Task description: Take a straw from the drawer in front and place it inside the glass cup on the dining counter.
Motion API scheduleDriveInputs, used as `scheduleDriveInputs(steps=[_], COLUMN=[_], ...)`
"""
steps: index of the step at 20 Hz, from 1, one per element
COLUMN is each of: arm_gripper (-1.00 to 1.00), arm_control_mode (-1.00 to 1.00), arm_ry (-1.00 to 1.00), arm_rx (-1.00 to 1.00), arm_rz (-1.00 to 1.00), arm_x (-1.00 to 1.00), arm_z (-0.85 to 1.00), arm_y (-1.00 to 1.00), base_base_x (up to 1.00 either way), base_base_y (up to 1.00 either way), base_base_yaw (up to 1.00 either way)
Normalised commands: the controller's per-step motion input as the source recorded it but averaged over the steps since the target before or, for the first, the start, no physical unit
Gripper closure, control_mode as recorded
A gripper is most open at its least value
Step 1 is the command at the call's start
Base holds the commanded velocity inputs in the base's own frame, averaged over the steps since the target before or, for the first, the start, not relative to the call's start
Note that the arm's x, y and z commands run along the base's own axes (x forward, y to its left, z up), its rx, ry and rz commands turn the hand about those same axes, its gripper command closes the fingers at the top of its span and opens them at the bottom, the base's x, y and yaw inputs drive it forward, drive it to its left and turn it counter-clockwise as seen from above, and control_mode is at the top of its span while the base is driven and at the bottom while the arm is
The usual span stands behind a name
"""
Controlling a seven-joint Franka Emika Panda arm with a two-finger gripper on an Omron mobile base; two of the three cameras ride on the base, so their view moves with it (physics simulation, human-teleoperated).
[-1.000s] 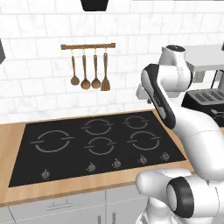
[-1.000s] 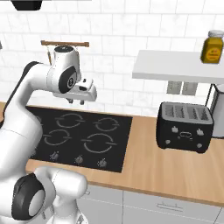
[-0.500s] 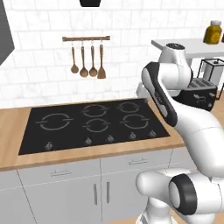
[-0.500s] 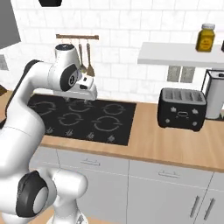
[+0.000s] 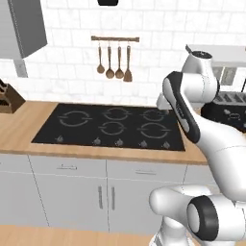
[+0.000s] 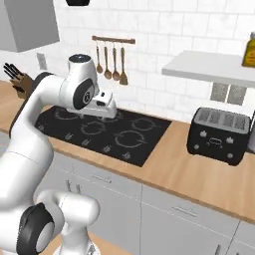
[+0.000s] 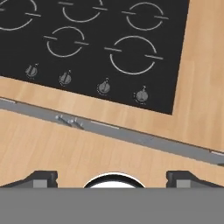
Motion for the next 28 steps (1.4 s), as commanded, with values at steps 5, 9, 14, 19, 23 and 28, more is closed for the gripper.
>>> scheduleDriveInputs(steps=[5, 9, 14, 19, 23, 28], arm_gripper=[-1.00, -1.00, -1.00, -1.00, -1.00, -1.00], arm_control_mode=[1.00, 1.00, 1.00, 1.00, 1.00, 1.00], arm_ry=[0.00, 0.00, 0.00, 0.00, 0.00, 0.00], arm_rx=[0.00, 0.00, 0.00, 0.00, 0.00, 0.00], arm_rz=[0.00, 0.00, 0.00, 0.00, 0.00, 0.00], arm_x=[0.00, 0.00, 0.00, 0.00, 0.00, 0.00], arm_z=[0.00, 0.00, 0.00, 0.00, 0.00, 0.00], arm_y=[0.00, 0.00, 0.00, 0.00, 0.00, 0.00], base_base_x=[0.05, 0.00, 0.00, -0.34, -0.71, -0.42], base_base_y=[-0.54, -0.51, -0.73, -0.81, -0.73, -0.73], base_base_yaw=[0.71, 0.74, 0.66, 0.48, 0.27, 0.16])
